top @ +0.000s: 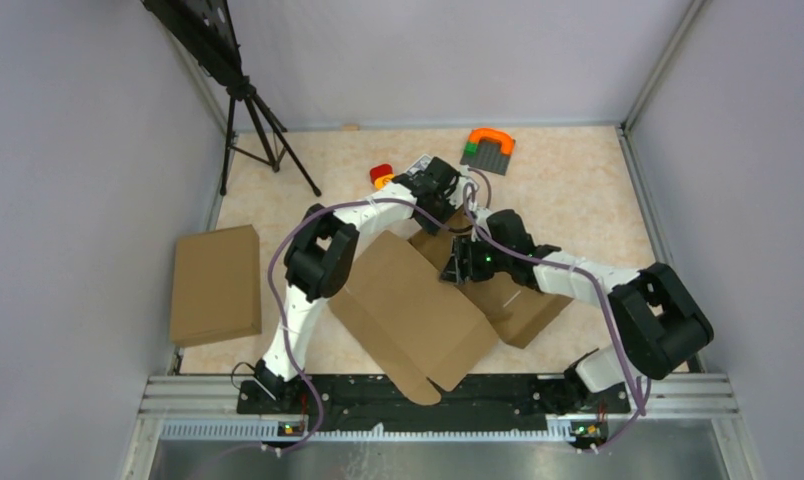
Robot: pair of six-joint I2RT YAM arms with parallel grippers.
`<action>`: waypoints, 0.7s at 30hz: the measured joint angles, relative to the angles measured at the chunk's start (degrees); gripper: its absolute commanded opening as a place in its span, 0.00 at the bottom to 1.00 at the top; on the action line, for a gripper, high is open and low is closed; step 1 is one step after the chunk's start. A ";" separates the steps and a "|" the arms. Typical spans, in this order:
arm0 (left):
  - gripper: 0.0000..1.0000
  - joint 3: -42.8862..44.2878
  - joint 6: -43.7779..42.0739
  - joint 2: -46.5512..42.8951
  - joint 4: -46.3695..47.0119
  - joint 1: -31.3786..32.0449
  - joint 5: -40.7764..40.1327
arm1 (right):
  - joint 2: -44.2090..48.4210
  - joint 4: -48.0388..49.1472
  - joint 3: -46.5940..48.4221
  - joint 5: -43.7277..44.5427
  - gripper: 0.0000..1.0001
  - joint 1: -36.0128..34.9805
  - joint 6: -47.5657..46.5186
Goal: Fold the paper box
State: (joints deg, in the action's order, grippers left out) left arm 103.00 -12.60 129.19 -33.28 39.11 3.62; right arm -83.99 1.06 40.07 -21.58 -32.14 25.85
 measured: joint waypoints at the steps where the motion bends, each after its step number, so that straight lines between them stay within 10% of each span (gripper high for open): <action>1: 0.18 0.02 -0.02 0.00 -0.04 0.00 0.00 | 0.00 0.46 -0.31 -0.35 0.73 0.28 -0.46; 6: 0.24 1.27 -0.17 0.63 -1.14 -0.02 -0.04 | -0.24 -0.09 -0.15 -1.70 0.73 -0.15 -2.75; 14: 0.26 1.60 -0.17 0.72 -1.51 0.00 -0.17 | -4.68 0.13 1.92 -3.04 0.32 -1.49 -2.93; 21: 0.26 1.60 -0.20 0.72 -1.73 0.15 0.15 | -3.74 3.21 0.76 -5.53 0.22 1.09 0.85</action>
State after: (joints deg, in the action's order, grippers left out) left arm 104.60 -12.80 129.91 -35.00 39.27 3.77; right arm -87.72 4.27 40.84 -27.11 -31.05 26.70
